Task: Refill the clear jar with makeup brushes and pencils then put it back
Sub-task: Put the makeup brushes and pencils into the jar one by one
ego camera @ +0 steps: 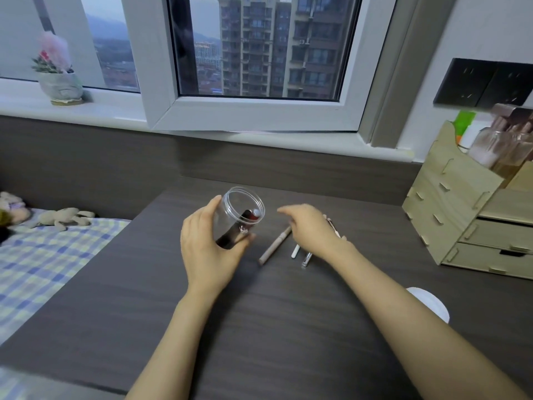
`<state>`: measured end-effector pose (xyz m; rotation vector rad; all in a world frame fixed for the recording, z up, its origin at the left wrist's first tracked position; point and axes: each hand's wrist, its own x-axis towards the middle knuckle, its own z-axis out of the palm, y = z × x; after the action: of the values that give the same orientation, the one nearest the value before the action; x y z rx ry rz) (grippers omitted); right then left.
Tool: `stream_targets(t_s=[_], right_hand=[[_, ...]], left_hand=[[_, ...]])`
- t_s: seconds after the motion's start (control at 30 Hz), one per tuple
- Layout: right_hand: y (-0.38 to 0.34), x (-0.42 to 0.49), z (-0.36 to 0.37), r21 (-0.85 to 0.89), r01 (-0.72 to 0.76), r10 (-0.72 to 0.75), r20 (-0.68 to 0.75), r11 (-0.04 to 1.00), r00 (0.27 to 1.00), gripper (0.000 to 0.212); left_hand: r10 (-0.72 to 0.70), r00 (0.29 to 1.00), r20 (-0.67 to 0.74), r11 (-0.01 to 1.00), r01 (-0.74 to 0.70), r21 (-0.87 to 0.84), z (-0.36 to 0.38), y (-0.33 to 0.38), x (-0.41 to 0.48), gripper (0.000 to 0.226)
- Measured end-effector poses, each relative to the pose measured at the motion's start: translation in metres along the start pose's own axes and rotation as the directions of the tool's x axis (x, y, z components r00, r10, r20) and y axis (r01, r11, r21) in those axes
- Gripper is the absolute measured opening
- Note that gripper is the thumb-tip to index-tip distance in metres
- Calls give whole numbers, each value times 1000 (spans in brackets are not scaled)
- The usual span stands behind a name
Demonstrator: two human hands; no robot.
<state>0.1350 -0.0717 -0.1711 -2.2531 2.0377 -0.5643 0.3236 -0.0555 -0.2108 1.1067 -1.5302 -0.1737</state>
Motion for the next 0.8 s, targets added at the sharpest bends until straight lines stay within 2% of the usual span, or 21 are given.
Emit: stream_targets(t_s=[0.03, 0.1, 0.23, 0.3, 0.37, 0.4, 0.47, 0.57, 0.63, 0.7, 0.73, 0.8], right_hand=[[3, 2, 10, -110, 26, -16, 92, 994, 996, 46], [3, 4, 20, -295, 132, -79, 187, 946, 979, 35], [4, 12, 26, -529, 284, -179, 242, 800, 954, 28], [4, 14, 27, -642, 348, -231, 262, 683, 937, 9], [5, 14, 26, -691, 376, -254, 277, 618, 927, 24], [8, 13, 25, -693, 376, -269, 264, 615, 926, 24], [11, 8, 21, -609, 378, -298, 232, 697, 926, 7], [21, -5, 7, -396, 173, -182, 15, 902, 983, 18], [27, -19, -11, -144, 54, -79, -173, 988, 982, 22], [31, -35, -34, 137, 36, 14, -350, 990, 937, 23], [30, -45, -48, 279, 55, 65, -402, 959, 913, 21], [24, -65, -76, 371, 111, 76, -455, 922, 887, 20]], left_hand=[[-2, 1000, -5, 1000, 2, 2, 0, 0, 0, 81], [0, 1000, -9, 1000, 0, 8, 0, 0, 0, 80], [11, 1000, -7, 1000, -11, 13, 0, -1, 1, 81], [31, 999, -3, 999, -31, 19, 1, -1, 0, 82], [34, 999, -3, 999, -34, 17, 1, -2, 0, 82], [30, 1000, -3, 999, -30, 15, 1, -2, 0, 82], [15, 1000, -2, 1000, -15, -2, 1, -2, -1, 82], [-16, 1000, 8, 998, 16, -54, 1, -1, 0, 81], [-16, 1000, 26, 997, 17, -72, 2, 1, -2, 81], [5, 999, 53, 997, 0, -78, 3, 3, -3, 81], [19, 998, 67, 997, -14, -78, 5, 4, -4, 82], [50, 994, 95, 997, -44, -71, 6, 6, -7, 81]])
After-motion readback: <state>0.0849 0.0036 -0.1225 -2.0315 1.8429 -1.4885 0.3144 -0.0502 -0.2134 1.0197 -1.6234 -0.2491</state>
